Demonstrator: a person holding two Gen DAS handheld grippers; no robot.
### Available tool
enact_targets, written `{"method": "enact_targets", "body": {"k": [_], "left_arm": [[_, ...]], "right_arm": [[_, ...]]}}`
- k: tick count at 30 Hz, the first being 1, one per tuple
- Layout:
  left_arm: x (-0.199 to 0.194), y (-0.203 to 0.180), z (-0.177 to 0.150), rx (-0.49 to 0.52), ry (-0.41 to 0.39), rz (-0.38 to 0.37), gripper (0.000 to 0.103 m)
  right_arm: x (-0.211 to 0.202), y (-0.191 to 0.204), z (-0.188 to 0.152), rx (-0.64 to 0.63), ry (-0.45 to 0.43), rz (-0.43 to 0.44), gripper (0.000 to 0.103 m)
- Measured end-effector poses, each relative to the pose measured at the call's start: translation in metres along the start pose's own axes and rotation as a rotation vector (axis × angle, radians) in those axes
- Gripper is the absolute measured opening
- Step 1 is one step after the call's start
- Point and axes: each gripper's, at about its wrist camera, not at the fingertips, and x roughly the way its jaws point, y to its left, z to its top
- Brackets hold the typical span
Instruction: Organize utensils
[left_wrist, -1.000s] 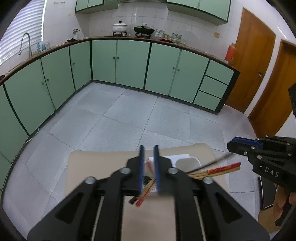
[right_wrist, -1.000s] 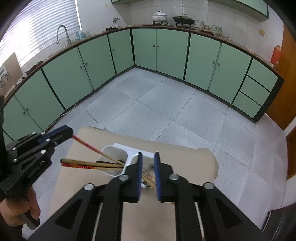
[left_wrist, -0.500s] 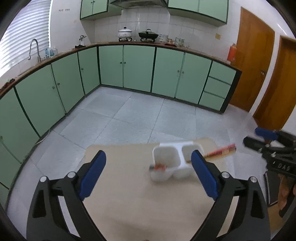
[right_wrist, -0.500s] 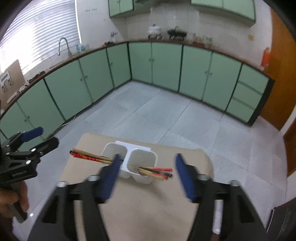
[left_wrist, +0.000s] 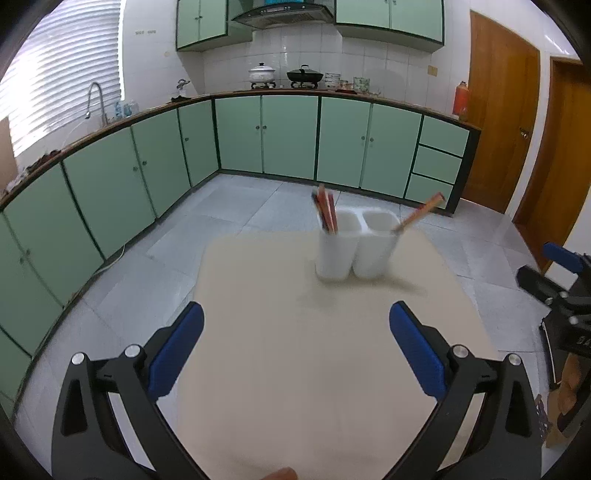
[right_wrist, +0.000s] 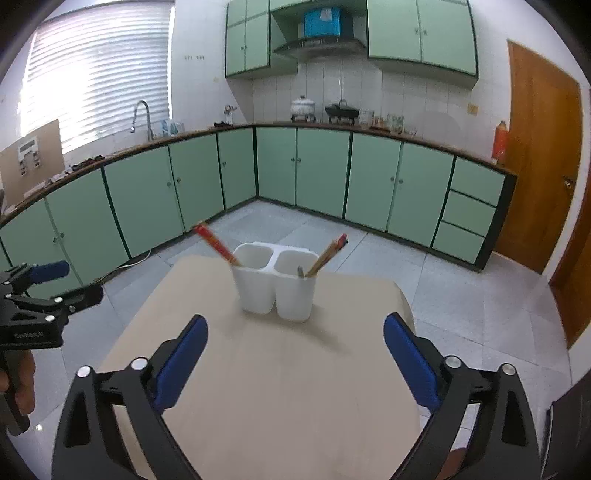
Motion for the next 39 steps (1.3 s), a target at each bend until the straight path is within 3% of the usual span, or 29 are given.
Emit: {"method": "enact_targets", "body": {"k": [4, 9, 15, 22, 30, 39], "left_arm": [[-0.039, 0.009, -0.049, -0.065, -0.010, -0.008, 0.097], [-0.095, 0.008, -0.093, -0.072, -0.049, 0.052, 0.098], [-0.172, -0.001, -0.143, -0.063, -0.117, 0.122, 0.098], [-0.251, -0.005, -0.193, -0.093, -0.153, 0.128, 0.098], [-0.339, -0.024, -0.230, -0.124, -0.255, 0.156, 0.098], [-0.391, -0.039, -0.260, -0.143, -0.282, 0.172, 0.098]], "right_arm": [[-0.053, 0.005, -0.038, 0.055, -0.045, 0.002, 0.097], [-0.108, 0.011, -0.077, 0.091, -0.079, -0.013, 0.097], [-0.172, 0.029, -0.120, 0.093, -0.117, -0.034, 0.097], [-0.244, 0.054, -0.157, 0.048, -0.147, -0.062, 0.097], [-0.307, 0.065, -0.173, 0.061, -0.151, -0.062, 0.097], [-0.378, 0.066, -0.183, 0.096, -0.238, -0.073, 0.097]]}}
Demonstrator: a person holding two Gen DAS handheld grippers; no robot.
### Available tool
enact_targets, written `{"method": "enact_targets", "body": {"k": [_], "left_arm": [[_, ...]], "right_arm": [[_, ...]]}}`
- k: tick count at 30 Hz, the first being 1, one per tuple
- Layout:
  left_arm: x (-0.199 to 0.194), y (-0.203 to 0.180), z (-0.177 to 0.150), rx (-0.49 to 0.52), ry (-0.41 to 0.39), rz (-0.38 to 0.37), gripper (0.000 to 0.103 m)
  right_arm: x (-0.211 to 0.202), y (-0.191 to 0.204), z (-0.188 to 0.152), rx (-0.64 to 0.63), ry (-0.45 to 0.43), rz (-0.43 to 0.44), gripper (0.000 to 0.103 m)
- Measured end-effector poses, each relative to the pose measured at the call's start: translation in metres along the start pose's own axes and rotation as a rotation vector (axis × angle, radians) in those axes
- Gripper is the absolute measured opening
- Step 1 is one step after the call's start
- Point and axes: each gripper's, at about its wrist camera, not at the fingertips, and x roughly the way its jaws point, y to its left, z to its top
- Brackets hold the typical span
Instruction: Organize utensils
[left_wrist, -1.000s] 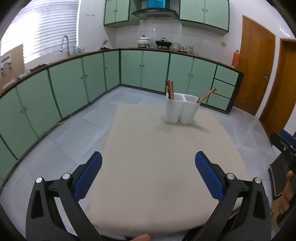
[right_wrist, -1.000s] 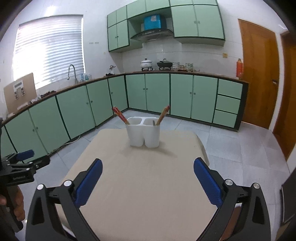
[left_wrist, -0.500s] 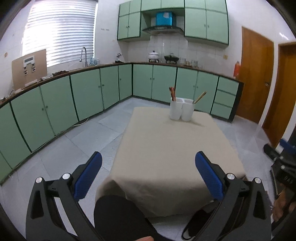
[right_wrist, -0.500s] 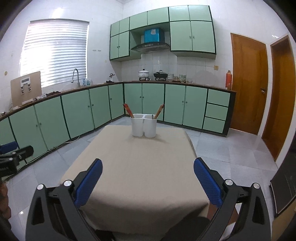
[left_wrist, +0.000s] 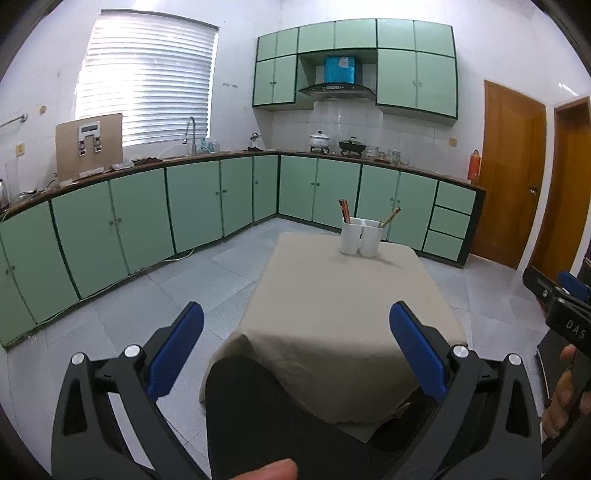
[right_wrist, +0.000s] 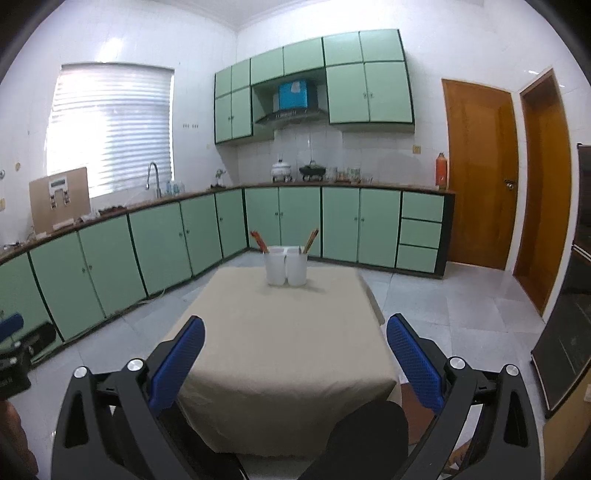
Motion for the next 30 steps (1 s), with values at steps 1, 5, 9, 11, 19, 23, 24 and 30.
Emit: {"method": "enact_targets", "body": {"k": [1, 5, 9, 11, 19, 23, 24, 30], "left_arm": [[-0.005, 0.000, 0.000, 0.001, -0.009, -0.003, 0.098], [-0.019, 0.000, 0.000, -0.008, -0.037, -0.013, 0.098], [-0.022, 0.001, 0.002, -0.024, -0.043, -0.028, 0.098], [-0.021, 0.003, 0.001, -0.035, -0.038, -0.035, 0.098], [-0.020, 0.005, -0.002, -0.028, -0.040, -0.006, 0.098], [-0.019, 0.003, -0.003, -0.024, -0.037, 0.003, 0.098], [-0.019, 0.004, -0.004, -0.023, -0.038, 0.007, 0.098], [-0.020, 0.007, -0.004, -0.038, -0.042, 0.019, 0.098]], "right_arm": [[-0.005, 0.000, -0.001, -0.002, -0.006, 0.002, 0.097], [-0.014, 0.001, -0.005, -0.012, -0.022, -0.014, 0.097], [-0.014, 0.003, -0.007, -0.013, -0.016, -0.013, 0.097], [-0.012, 0.005, -0.008, -0.018, -0.010, -0.013, 0.097], [-0.009, 0.005, -0.009, -0.021, -0.012, -0.010, 0.097], [-0.012, 0.006, -0.009, -0.025, -0.023, -0.014, 0.097], [-0.013, 0.007, -0.009, -0.028, -0.025, -0.015, 0.097], [-0.014, 0.011, -0.013, -0.033, -0.027, -0.011, 0.097]]}}
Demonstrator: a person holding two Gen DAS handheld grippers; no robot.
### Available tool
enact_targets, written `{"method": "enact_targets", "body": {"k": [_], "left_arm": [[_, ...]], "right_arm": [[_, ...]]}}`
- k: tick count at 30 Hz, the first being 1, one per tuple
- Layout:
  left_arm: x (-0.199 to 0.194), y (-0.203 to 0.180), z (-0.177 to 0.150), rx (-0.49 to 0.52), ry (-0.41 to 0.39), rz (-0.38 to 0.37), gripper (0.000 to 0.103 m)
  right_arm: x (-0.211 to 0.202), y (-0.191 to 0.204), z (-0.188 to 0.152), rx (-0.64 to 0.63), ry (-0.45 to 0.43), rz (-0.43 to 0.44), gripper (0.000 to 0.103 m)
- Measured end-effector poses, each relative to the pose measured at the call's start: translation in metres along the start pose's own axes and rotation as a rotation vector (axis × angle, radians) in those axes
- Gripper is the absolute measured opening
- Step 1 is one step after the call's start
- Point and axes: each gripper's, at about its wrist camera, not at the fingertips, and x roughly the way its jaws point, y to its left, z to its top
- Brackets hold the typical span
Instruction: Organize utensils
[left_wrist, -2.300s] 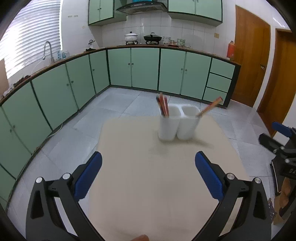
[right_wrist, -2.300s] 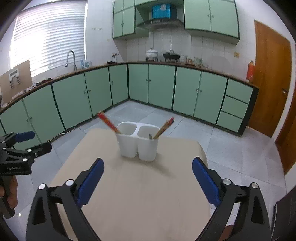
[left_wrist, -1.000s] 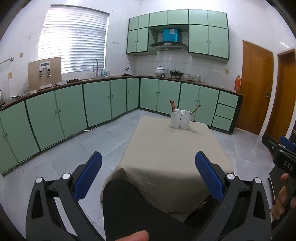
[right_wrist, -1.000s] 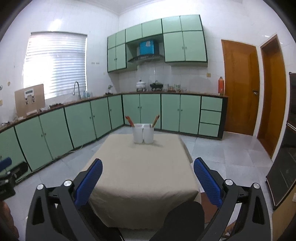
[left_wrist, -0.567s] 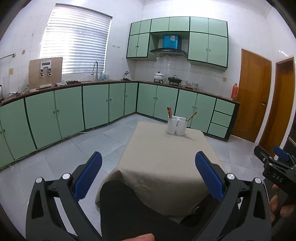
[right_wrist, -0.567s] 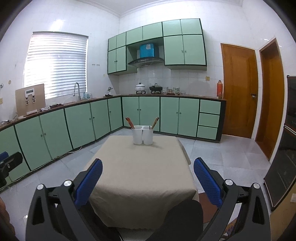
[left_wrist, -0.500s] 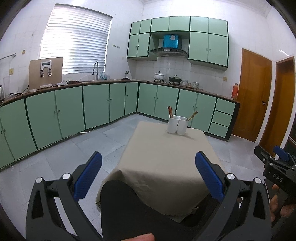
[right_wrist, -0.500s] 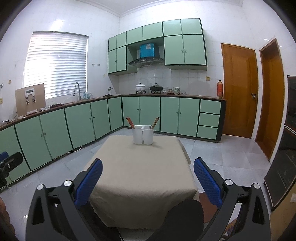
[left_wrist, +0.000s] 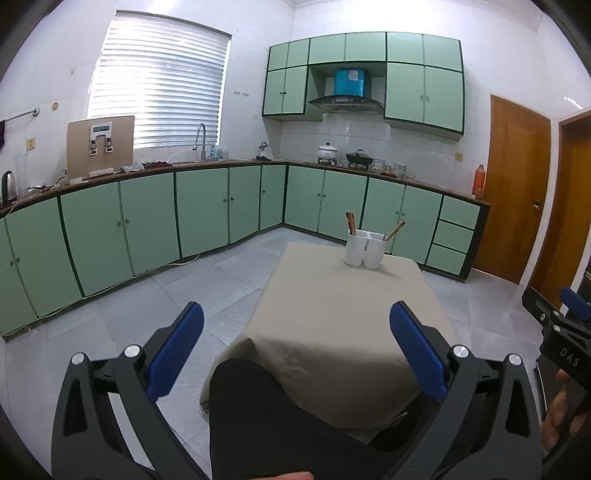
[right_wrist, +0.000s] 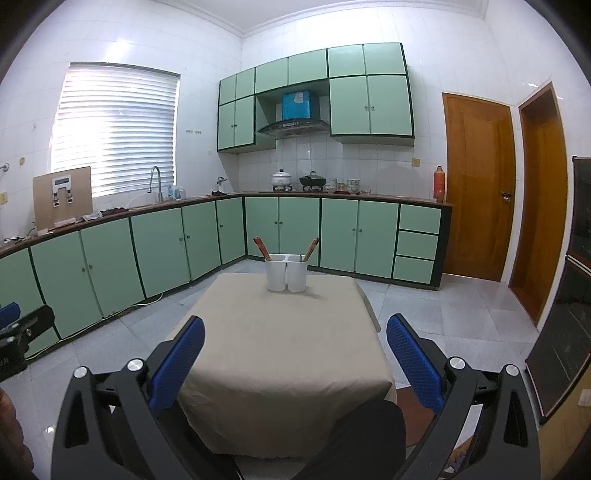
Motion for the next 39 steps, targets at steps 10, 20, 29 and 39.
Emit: {"method": "enact_targets", "body": {"k": [10, 20, 29, 39], "left_arm": [[0.002, -0.002, -0.001, -0.010, -0.003, 0.021, 0.098], [-0.002, -0.003, -0.002, -0.001, -0.019, 0.025, 0.098], [-0.004, -0.001, 0.000, 0.002, -0.028, 0.029, 0.098], [-0.007, -0.003, 0.002, 0.004, -0.032, 0.030, 0.098]], "right_arm": [[0.006, -0.005, 0.001, 0.011, 0.022, 0.006, 0.097], [0.008, -0.008, 0.003, 0.029, 0.017, 0.004, 0.097], [0.006, -0.010, 0.001, 0.031, 0.015, 0.003, 0.097], [0.003, -0.010, -0.001, 0.035, 0.008, 0.003, 0.097]]}}
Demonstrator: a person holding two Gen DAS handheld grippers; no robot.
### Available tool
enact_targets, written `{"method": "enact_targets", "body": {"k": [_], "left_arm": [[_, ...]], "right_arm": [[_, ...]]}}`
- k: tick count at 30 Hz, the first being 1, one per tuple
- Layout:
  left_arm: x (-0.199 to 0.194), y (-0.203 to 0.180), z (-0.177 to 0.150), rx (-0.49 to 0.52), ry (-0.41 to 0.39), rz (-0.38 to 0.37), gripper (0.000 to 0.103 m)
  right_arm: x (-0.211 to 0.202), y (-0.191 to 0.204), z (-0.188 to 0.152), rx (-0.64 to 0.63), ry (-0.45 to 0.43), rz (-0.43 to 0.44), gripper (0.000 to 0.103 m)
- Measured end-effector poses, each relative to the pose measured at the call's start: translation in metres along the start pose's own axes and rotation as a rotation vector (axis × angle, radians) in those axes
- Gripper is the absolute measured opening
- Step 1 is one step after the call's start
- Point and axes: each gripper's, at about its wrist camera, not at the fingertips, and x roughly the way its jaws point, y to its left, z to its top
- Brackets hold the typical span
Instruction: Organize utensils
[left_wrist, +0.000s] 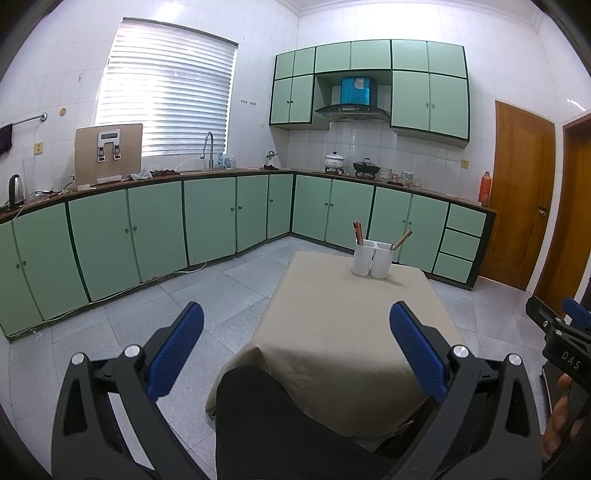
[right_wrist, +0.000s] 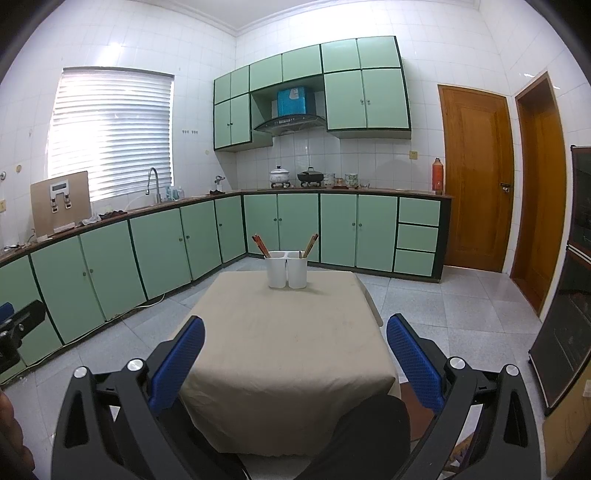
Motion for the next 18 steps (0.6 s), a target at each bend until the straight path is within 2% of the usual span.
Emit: {"method": "enact_targets", "body": {"k": [18], "left_arm": [[-0.0049, -0.0034, 0.0041, 0.005, -0.007, 0.001, 0.098]], "right_arm": [[-0.0043, -0.0019, 0.0008, 0.005, 0.000, 0.001, 0.097]]}}
